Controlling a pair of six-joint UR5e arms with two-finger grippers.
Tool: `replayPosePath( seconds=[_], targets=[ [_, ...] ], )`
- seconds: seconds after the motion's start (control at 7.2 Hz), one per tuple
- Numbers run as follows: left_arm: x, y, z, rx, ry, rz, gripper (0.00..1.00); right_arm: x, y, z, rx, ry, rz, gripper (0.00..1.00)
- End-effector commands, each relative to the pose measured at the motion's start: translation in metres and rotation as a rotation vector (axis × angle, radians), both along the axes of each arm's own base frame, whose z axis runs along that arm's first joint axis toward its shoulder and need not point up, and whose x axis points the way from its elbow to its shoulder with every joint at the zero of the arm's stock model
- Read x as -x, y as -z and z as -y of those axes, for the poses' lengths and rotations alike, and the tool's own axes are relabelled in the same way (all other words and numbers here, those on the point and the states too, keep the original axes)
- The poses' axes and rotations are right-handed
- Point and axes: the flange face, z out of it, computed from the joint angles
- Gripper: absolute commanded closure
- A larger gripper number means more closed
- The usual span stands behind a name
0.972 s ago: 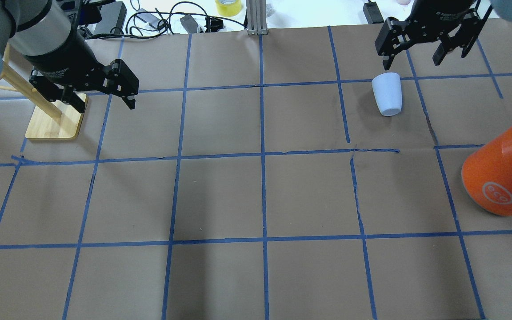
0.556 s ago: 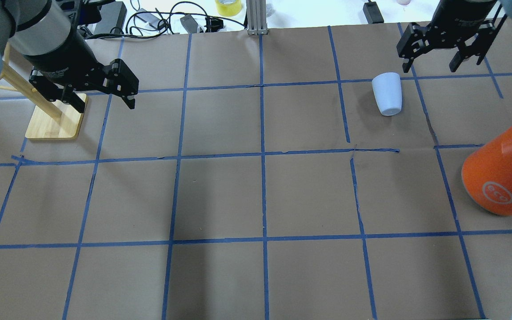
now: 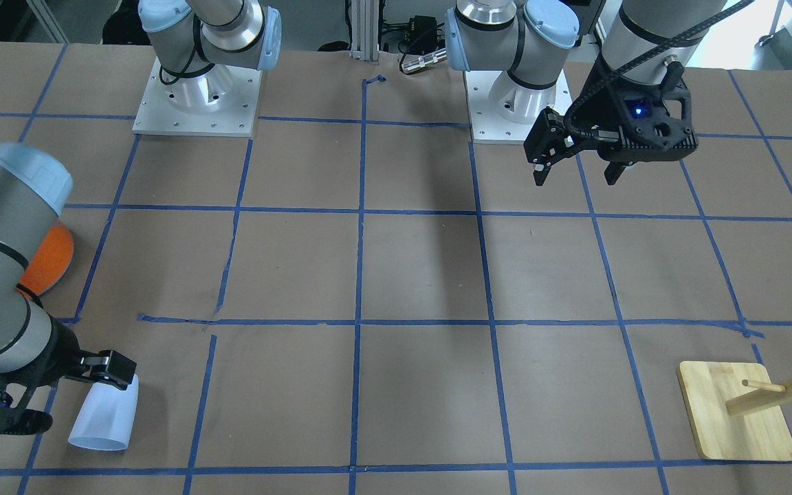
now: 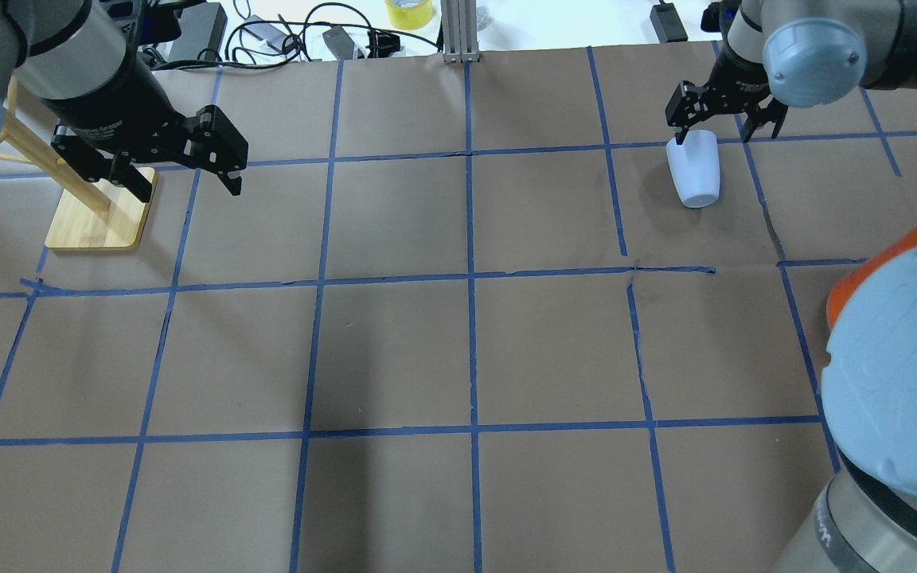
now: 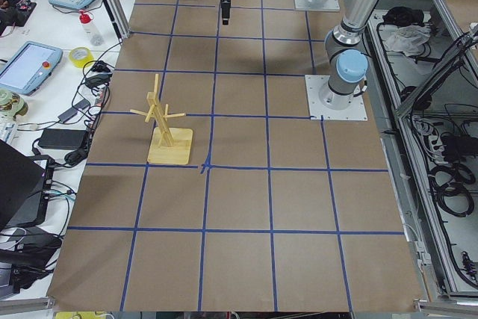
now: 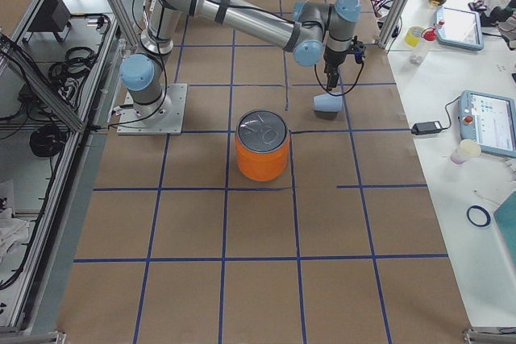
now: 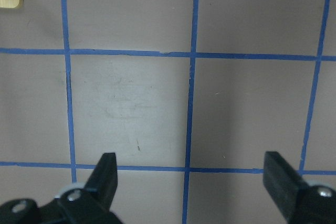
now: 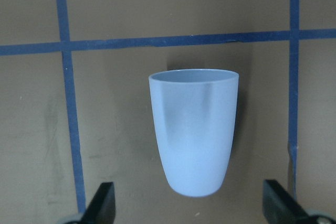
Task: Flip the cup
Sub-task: 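Lower the right gripper onto the upside-down white cup and grasp it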
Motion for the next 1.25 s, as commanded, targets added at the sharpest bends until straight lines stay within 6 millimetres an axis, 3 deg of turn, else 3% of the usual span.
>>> replayPosePath(
  seconds=[0.0, 0.28, 0.69, 0.83, 0.97, 1.11],
  targets=[
    [0.000, 0.000, 0.000, 0.000, 0.000, 0.000, 0.00, 0.003, 0.052, 0.014, -0.020, -0.006, -0.006, 0.00],
    [0.000, 0.000, 0.000, 0.000, 0.000, 0.000, 0.00, 0.003, 0.078, 0.017, -0.052, -0.009, -0.002, 0.00],
    [0.000, 0.000, 0.000, 0.000, 0.000, 0.000, 0.00, 0.005, 0.099, 0.018, -0.081, -0.008, 0.001, 0.00],
    [0.000, 0.000, 0.000, 0.000, 0.000, 0.000, 0.00, 0.005, 0.103, 0.020, -0.080, -0.008, 0.003, 0.09],
    [0.000, 0.000, 0.000, 0.000, 0.000, 0.000, 0.00, 0.006, 0.100, 0.024, -0.053, -0.009, -0.002, 0.61],
    [0.000, 0.000, 0.000, 0.000, 0.000, 0.000, 0.00, 0.004, 0.087, 0.030, -0.003, -0.018, -0.007, 0.76]
  ],
)
